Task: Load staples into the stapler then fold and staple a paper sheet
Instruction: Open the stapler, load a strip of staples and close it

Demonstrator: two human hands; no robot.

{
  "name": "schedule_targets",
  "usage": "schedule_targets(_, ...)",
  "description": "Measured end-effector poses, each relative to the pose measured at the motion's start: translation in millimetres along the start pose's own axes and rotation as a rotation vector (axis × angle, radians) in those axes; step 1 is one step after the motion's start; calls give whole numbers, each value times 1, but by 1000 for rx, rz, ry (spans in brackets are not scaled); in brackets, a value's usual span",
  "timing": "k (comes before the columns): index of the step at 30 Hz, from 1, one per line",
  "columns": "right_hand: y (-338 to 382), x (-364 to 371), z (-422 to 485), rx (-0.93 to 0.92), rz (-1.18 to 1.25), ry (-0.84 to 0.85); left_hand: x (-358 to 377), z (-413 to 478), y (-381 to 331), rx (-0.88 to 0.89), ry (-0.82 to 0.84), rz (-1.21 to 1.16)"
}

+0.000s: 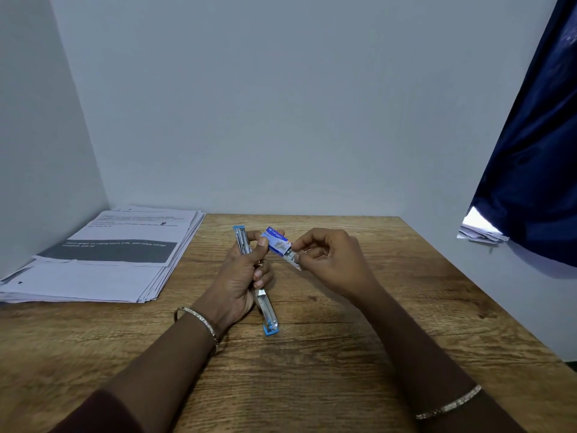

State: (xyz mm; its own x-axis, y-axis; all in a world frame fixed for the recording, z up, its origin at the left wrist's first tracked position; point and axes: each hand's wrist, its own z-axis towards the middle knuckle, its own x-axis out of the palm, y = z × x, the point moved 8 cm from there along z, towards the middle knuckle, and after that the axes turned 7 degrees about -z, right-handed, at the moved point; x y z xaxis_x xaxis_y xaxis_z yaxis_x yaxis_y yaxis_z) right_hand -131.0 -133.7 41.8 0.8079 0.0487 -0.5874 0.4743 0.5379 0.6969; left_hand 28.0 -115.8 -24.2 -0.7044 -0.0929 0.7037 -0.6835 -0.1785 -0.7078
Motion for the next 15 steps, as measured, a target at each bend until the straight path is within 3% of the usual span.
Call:
schedule_targets(7, 0, -3, 2, -18, -13, 18, -4, 2, 2, -13, -21, -35)
schedule_targets(15, 11, -4, 1, -143, -246, 36, -1, 0, 4, -31, -13, 32)
